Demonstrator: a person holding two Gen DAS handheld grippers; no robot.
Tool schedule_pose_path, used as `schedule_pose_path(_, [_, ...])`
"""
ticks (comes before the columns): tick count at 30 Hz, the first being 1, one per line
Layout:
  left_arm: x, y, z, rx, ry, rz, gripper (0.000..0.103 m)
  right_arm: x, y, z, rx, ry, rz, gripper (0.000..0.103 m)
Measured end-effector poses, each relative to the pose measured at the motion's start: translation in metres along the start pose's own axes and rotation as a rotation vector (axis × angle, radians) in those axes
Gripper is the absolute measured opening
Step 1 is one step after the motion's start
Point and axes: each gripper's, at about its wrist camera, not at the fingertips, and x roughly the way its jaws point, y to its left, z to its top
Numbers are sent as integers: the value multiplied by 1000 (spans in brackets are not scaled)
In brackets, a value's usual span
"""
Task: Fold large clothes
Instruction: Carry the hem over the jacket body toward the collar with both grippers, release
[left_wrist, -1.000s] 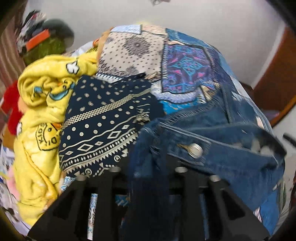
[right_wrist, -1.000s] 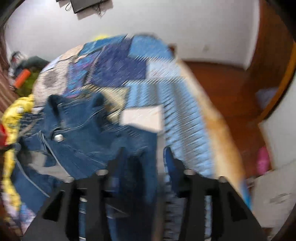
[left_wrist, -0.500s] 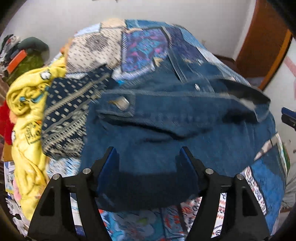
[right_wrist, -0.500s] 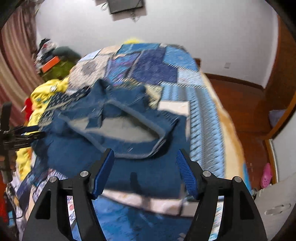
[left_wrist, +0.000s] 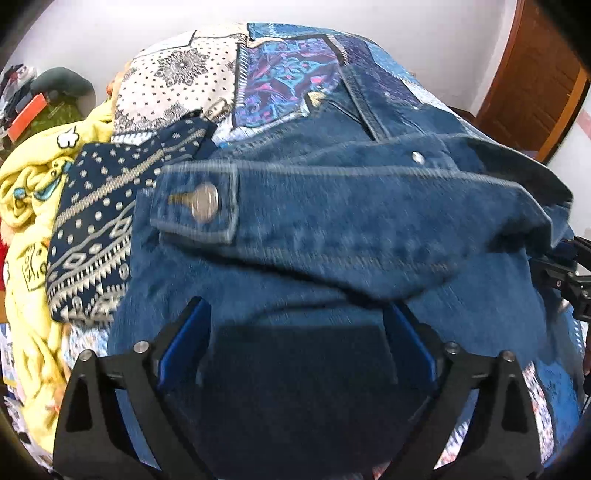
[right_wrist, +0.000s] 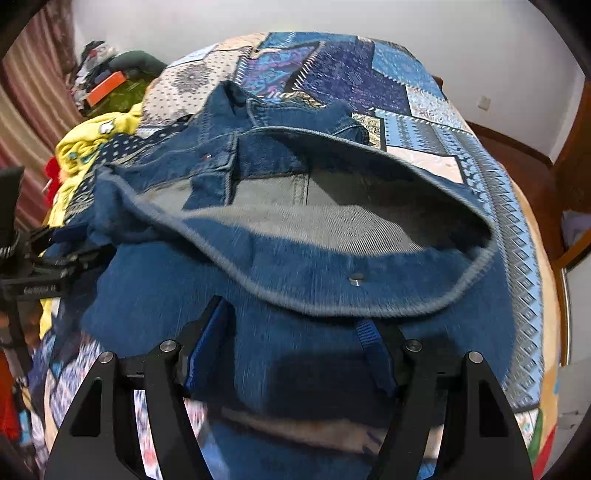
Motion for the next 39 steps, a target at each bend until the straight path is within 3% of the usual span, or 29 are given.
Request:
schedule_pose_path(5, [12,12,34,2,-23,107,95,11,-8,28,28,0,-41,66])
schedule_pose_path(10, [10,49,71,-83,-73,267,91,1,-38,64,94,-81,-155,66])
schedule_pose_path(14, [-13,80,79,-184,-110,195,91,-23,-57,76,162,-176,-211,66])
schedule_pose_path(19, [-46,75,68,-113,-167,230,91,-58,-57,68,171,-269,-186,66])
schedule_pose_path(23, [-67,65,49,-70,-188,190,91,-66,-33,56,106,-255,-123,66])
schedule_pose_path(27, [-76,51,25,-53,-173,94,91,-59,5,42,-2,-228,-76,66])
schedule_pose_path(33, [-60,25,-7,-33,-107,6,91,-31,56,21,-83,-153,30,66])
schedule_pose_path(39, [-33,16,-35,-35,-27,-27,92,4,75,8,-139,-54,21,66])
